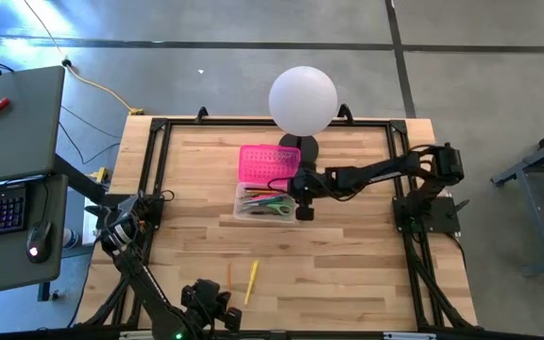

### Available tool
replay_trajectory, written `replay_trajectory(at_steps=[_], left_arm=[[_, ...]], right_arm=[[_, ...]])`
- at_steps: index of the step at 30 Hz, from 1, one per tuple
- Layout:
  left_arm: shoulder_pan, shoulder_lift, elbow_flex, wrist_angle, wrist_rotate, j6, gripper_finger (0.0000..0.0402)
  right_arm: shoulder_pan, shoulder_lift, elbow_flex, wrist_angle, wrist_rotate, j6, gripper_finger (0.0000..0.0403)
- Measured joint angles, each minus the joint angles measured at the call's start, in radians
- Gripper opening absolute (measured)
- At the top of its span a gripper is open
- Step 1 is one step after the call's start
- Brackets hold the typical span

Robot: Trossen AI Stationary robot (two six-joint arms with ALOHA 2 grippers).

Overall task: Pick & place school supplies into a supply box
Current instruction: Put the right orange pencil into the pink supply box

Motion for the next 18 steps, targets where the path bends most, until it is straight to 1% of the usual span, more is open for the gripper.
replay_trajectory(at_steps=[8,10,12,15,18], left_arm=[[0.000,0.000,0.000,-0.025,-0.026,0.003,0.0060],[0.000,0.000,0.000,-0.027,-0.026,0.003,0.0060],[0.000,0.000,0.000,-0.027,-0.026,0.003,0.0060],[0.000,0.000,0.000,-0.027,-0.026,0.003,0.0060],[0.000,0.000,0.000,-0.027,-0.026,0.003,0.0060]], right_arm=[[-0.021,0.024,-0.001,0.004,0.028,-0.024,0.0082],[-0.032,0.024,0.000,0.005,0.022,-0.024,0.0082],[-0.043,0.024,-0.001,0.002,-0.007,-0.024,0.0082],[-0.052,0.035,-0.002,0.005,-0.025,-0.026,0.0071],[-0.053,0.062,0.001,0.008,-0.027,-0.027,0.0048]])
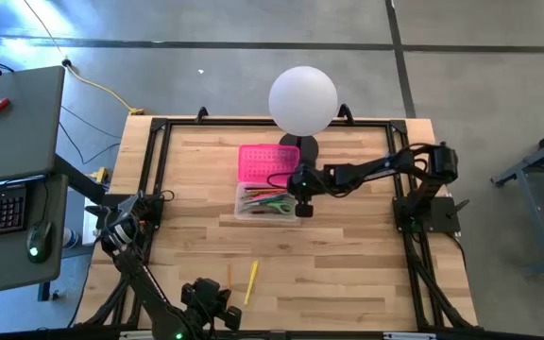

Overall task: Pick & place school supplies into a supply box
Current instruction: Put the right orange pencil into the pink supply box

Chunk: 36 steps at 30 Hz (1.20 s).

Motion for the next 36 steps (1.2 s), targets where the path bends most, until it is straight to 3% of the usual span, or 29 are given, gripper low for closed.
replay_trajectory(at_steps=[5,18,28,36], left_arm=[[0.000,0.000,0.000,-0.001,0.000,0.000,0.0060],[0.000,0.000,0.000,-0.011,-0.001,0.000,0.0060],[0.000,0.000,0.000,-0.013,-0.007,0.000,0.0060],[0.000,0.000,0.000,-0.013,-0.007,-0.001,0.0060]], right_arm=[[0.008,0.013,0.000,0.012,0.002,-0.018,0.0009],[0.085,-0.012,0.076,0.030,0.028,-0.018,0.0009],[0.096,-0.012,0.057,0.007,0.075,-0.016,0.0005],[0.096,-0.012,0.056,0.005,0.049,-0.019,0.0032]])
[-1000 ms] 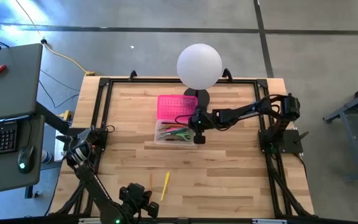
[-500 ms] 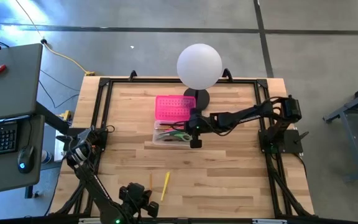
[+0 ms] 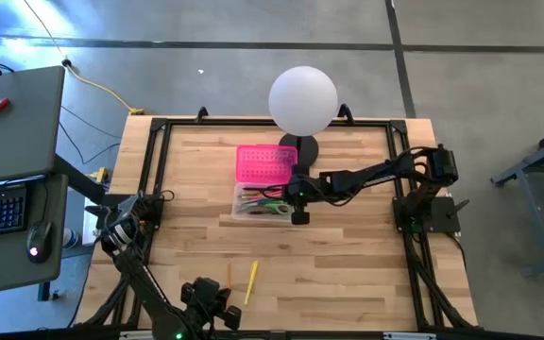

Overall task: Pick & place school supplies into a supply box
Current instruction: Put the right orange pencil into the pink supply box, then put the yellow pen into the pink supply box

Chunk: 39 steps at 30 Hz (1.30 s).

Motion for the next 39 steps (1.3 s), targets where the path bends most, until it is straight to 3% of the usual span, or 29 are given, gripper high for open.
replay_trajectory(at_steps=[11,19,26,30,39], left_arm=[[0.000,0.000,0.000,0.000,0.000,0.000,0.0060],[0.000,0.000,0.000,0.020,0.010,0.001,0.0060],[0.000,0.000,0.000,0.112,0.043,0.052,0.0060],[0.000,0.000,0.000,0.119,0.042,0.076,0.0060],[0.000,0.000,0.000,0.124,0.039,0.071,0.0060]], right_arm=[[0.004,-0.004,0.000,0.002,0.034,0.003,0.0071],[0.097,-0.068,0.000,0.007,-0.006,0.028,0.0073],[0.222,-0.101,0.000,0.055,-0.249,0.020,0.0073],[0.290,-0.077,0.000,0.148,-0.401,-0.066,0.0073],[0.403,0.131,0.005,0.568,-0.426,-0.215,0.0080]])
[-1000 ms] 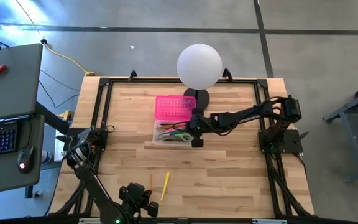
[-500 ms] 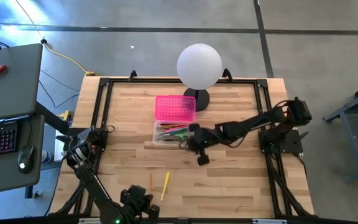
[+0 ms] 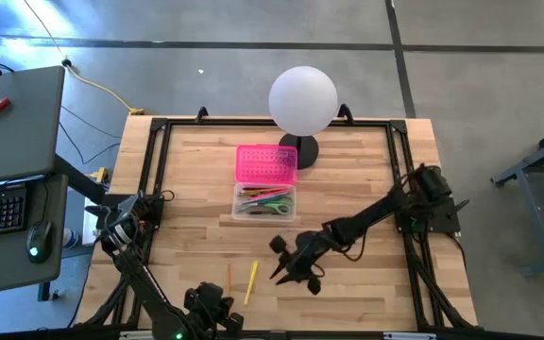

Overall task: Pick & place school supplies into a supply box
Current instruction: Put the yellow pen into the pink supply box

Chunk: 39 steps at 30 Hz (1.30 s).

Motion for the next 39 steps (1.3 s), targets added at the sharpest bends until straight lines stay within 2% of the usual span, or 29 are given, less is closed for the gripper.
replay_trajectory(at_steps=[3,7,9,15,21,27,32,39], left_arm=[[0.000,0.000,0.000,0.002,0.000,0.000,0.0060],[0.000,0.000,0.000,0.001,0.000,0.000,0.0060],[0.000,0.000,0.000,0.000,-0.001,0.000,0.0060],[-0.001,0.000,0.000,-0.038,-0.002,-0.071,0.0060],[-0.008,-0.001,0.000,-0.297,0.024,-0.180,0.0060],[0.012,-0.016,0.001,-0.286,0.002,-0.160,0.0060],[0.014,-0.022,0.001,-0.287,0.004,-0.151,0.0060],[0.012,-0.022,0.001,-0.286,0.031,-0.157,0.0060]], right_arm=[[-0.011,0.040,0.052,0.008,-0.032,0.009,0.0091],[-0.055,0.095,0.145,0.001,-0.223,0.066,0.0104],[-0.074,0.126,0.197,0.001,-0.274,0.072,0.0108],[-0.093,0.209,0.296,-0.113,-0.300,-0.139,0.0105],[-0.100,0.309,0.366,-0.139,-0.398,-0.226,0.0099],[-0.142,0.412,0.507,-0.187,-0.463,-0.216,0.0099],[-0.174,0.491,0.634,-0.332,-0.515,-0.238,0.0099],[-0.191,0.509,0.655,-0.512,-0.487,-0.417,0.0099]])
